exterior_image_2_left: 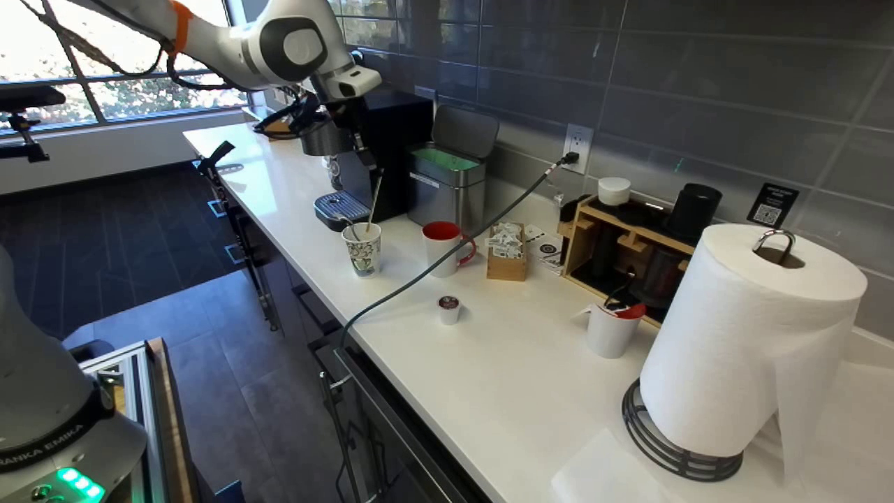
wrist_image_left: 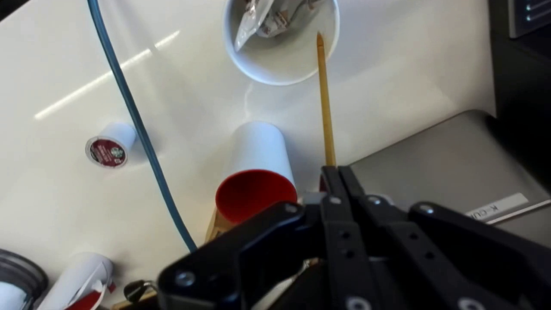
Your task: Remove the objects in the paper cup and put them inside the mug
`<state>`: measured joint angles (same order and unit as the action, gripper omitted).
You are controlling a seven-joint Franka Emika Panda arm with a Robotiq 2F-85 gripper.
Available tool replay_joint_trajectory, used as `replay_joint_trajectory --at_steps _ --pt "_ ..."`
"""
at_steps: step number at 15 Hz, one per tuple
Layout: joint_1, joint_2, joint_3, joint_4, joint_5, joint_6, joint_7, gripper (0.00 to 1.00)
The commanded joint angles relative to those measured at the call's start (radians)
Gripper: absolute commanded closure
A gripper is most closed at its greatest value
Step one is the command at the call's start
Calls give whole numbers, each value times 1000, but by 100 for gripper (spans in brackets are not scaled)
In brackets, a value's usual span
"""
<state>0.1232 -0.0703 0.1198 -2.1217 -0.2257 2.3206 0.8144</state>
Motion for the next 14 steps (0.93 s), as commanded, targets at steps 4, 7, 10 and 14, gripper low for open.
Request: replay_joint_trajectory --at_steps 4,7,10,14 --pt "-50 -67 27 27 -154 49 38 99" --pt "-83 -22 34 59 -268 117 141 99" --pt "-96 51 28 109 -382 142 256 99" --pt "-71 151 -7 181 -495 100 365 99"
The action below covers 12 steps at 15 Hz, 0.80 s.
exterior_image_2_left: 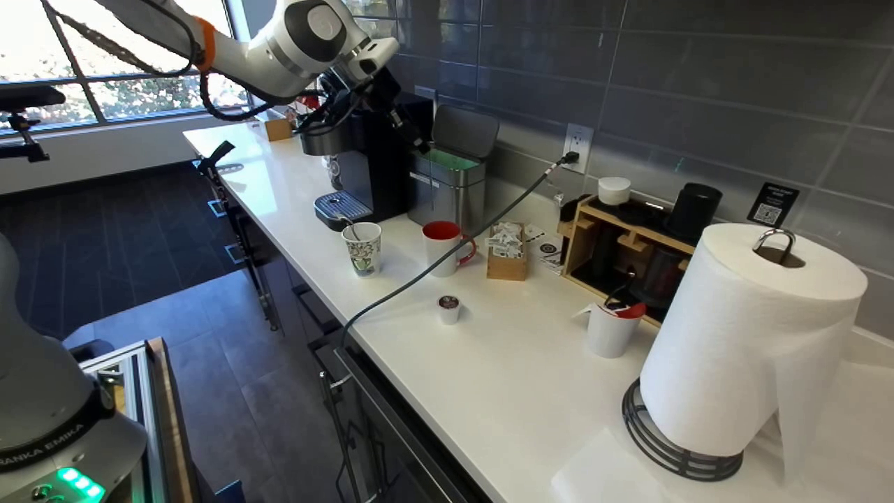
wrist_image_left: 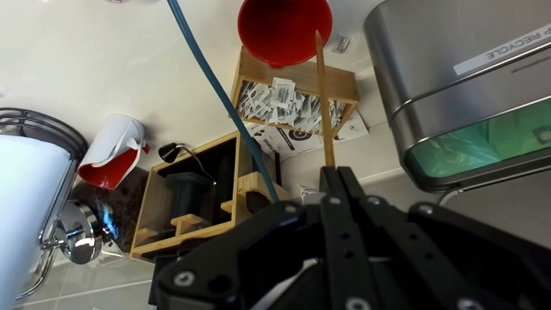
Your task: Remove the objects in the paper cup and put them inside the mug
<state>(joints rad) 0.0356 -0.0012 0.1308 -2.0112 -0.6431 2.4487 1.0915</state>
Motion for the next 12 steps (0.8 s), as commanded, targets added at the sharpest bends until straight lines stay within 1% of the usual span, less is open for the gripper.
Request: replay_joint_trajectory --at_steps 1,4,6,7,8,9,10,11,12 --pt "24 103 -28 85 -98 -28 112 99" --pt "44 159 -56 125 -132 -51 153 99" --pt "58 186 -69 148 -118 -101 146 99" --pt "65 196 -74 159 -108 -138 136 98" --pt "70 204 -77 169 -100 -157 132 80" --pt "73 211 -78 177 -86 -177 124 72" --pt "75 210 -77 180 -65 -191 109 67" --pt "77 205 -74 180 -45 -208 95 59" --pt "73 188 -64 168 7 -215 52 51"
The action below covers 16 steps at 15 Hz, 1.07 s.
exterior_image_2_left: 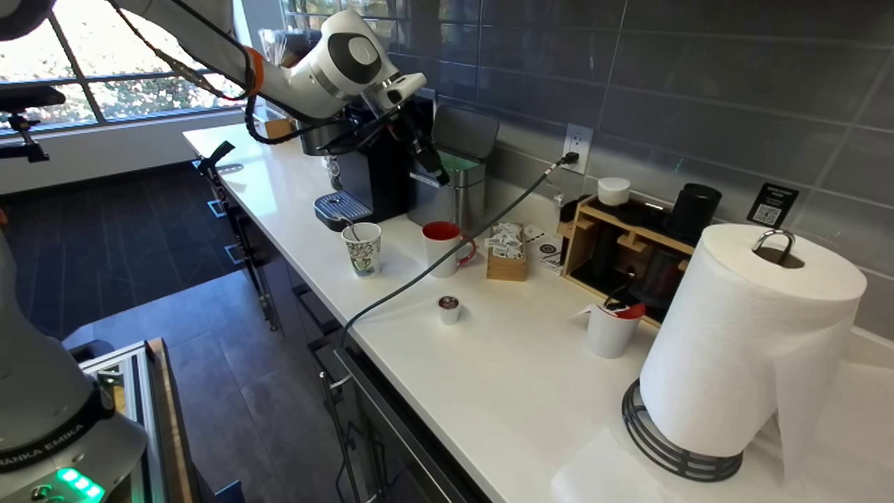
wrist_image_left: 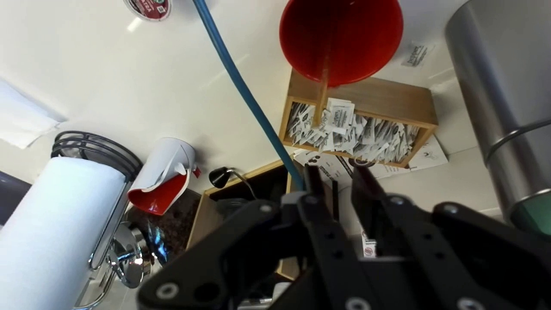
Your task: Remove the objects in the paper cup and put them inside the mug
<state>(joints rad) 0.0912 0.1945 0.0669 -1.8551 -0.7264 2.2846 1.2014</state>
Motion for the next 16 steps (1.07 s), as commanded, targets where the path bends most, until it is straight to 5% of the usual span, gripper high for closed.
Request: replay_joint_trajectory --at_steps 1,7,10,16 --pt "14 -30 12 -7 157 -56 -121 43" --pt "12 -167 31 -110 477 -226 -470 1" --pt "6 -218 22 -169 551 -279 -452 0" --pt "2 -334 27 -358 799 -155 -334 0"
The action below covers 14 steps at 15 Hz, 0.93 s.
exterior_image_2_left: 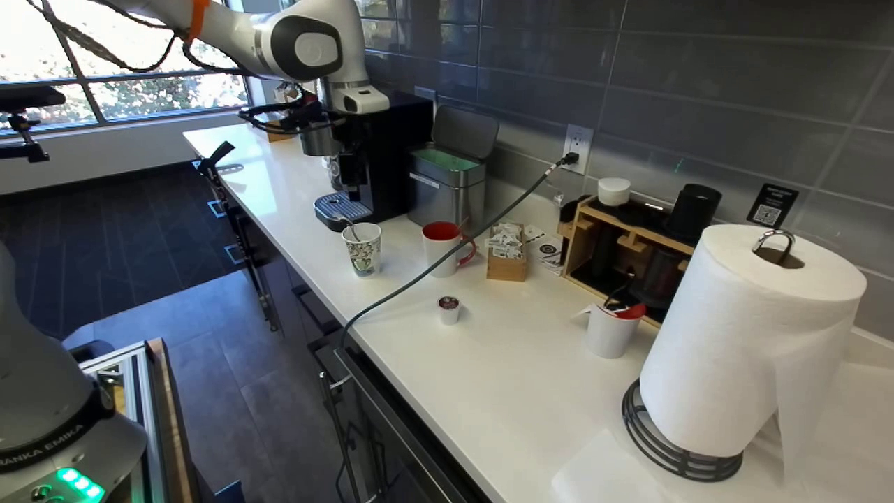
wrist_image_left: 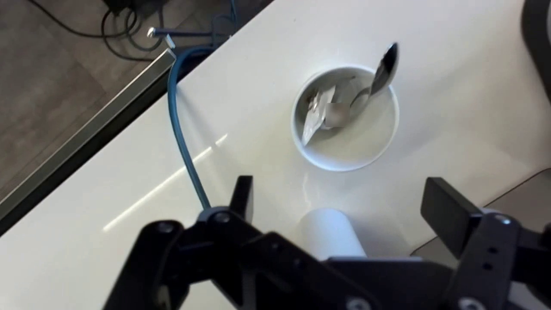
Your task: Remove the objects in the paper cup and put them inside the mug
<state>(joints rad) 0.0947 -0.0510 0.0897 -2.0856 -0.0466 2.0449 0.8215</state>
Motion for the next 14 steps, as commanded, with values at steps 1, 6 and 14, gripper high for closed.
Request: replay_joint_trajectory --at_steps 1,6,14 --pt "0 -105 7 -162 159 126 52 0" --pt "-5 -164 66 -339 124 414 207 0" --pt "3 -101 87 -289 159 408 256 0"
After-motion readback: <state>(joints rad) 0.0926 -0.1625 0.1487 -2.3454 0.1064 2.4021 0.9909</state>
